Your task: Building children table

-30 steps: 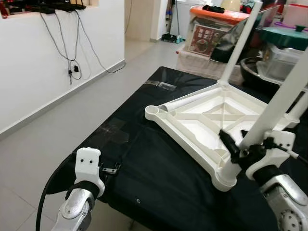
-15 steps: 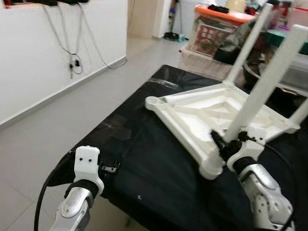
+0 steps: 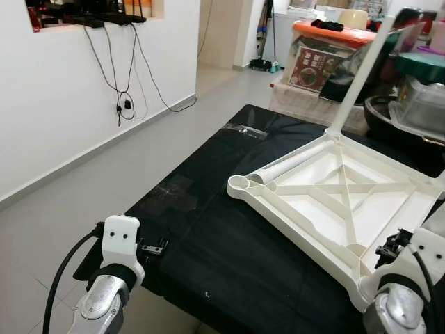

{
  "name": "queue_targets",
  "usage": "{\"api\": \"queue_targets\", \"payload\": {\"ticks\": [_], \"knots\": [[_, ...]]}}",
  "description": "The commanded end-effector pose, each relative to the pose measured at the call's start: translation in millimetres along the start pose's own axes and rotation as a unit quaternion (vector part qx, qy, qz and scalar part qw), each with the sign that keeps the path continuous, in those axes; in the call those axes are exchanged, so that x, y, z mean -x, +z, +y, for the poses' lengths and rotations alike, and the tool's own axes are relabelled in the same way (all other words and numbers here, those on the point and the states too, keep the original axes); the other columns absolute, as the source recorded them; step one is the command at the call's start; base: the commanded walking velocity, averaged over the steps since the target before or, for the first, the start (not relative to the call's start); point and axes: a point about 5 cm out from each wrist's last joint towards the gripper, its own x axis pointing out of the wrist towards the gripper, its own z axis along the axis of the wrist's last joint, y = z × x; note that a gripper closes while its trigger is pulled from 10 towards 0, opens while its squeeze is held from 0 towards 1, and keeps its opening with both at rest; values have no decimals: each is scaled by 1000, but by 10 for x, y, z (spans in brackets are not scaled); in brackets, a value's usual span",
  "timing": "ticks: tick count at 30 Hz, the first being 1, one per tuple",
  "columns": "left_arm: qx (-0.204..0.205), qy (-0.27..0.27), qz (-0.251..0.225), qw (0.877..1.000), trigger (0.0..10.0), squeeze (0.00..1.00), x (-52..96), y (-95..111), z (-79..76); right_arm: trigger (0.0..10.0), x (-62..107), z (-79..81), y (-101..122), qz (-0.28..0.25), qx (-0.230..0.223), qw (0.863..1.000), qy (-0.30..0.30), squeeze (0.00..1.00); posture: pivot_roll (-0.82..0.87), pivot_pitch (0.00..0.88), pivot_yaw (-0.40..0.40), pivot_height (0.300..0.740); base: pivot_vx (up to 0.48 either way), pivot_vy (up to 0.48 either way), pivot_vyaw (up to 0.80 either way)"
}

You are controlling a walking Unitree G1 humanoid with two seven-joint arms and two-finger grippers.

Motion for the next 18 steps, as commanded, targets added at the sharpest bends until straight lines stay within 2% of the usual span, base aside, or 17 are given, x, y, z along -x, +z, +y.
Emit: {"api": "queue_targets", "payload": {"ticks": [1, 2, 3, 4, 5, 6, 8, 10, 12, 13, 14, 15, 17, 18], "knots": [[2, -6, 5, 1000, 10000, 0, 12, -22, -28, 10000, -52, 70, 109, -25, -18, 999, 38, 1000, 164, 0, -120, 740, 0, 0, 0], [2, -4, 5, 1000, 10000, 0, 14, -20, -24, 10000, -131, 60, 177, -29, -29, 998, 55, 925, 174, 0, -130, 740, 0, 0, 0], [2, -4, 5, 1000, 10000, 0, 14, -20, -24, 10000, -131, 60, 177, -29, -29, 998, 55, 925, 174, 0, -130, 740, 0, 0, 0], [2, -4, 4, 1000, 10000, 0, 12, -15, -21, 10000, -234, 51, 269, -35, -54, 994, 85, 0, 179, 0, -133, 740, 0, 0, 0], [3, -3, 3, 1000, 10000, 0, 10, -11, -19, 10000, -292, 44, 341, -39, -72, 991, 106, 0, 179, 0, -133, 740, 0, 0, 0], [3, -3, 3, 1000, 10000, 0, 10, -11, -19, 10000, -292, 44, 341, -39, -72, 991, 106, 0, 179, 0, -133, 740, 0, 0, 0], [3, -2, 0, 1000, 10000, 0, -3, 0, -17, 10000, -379, 41, 498, -57, -143, 968, 198, 0, 187, 0, -134, 740, 0, 0, 0], [3, -3, -2, 1000, 10000, 0, -16, 7, -25, 10000, -384, 39, 533, -61, -168, 937, 300, 0, 192, 0, -134, 740, 0, 0, 0], [4, -5, -2, 1000, 10000, 0, -31, 4, -32, 10000, -303, 96, 436, -39, -136, 899, 414, 0, 195, 0, -134, 740, 0, 0, 0], [4, -5, -2, 1000, 10000, 0, -31, 4, -32, 10000, -303, 96, 436, -39, -136, 899, 414, 0, 195, 0, -134, 740, 0, 0, 0], [5, -7, -2, 1000, 10000, 0, -38, 1, -38, 10000, -258, 131, 392, -30, -122, 883, 451, 0, 195, 0, -133, 740, 0, 0, 0], [5, -7, -2, 1000, 10000, 0, -38, 1, -38, 10000, -258, 131, 392, -30, -122, 883, 451, 0, 195, 0, -133, 740, 0, 0, 0], [4, -7, -3, 1000, 10000, 0, -48, -7, -36, 10000, -130, 284, 256, -1, -92, 843, 530, 0, 214, 0, -143, 740, 0, 0, 0], [4, -6, -3, 1000, 10000, 0, -49, -8, -31, 10000, -85, 337, 205, 10, -83, 829, 553, 0, 214, 0, -143, 740, 0, 0, 0]]}}
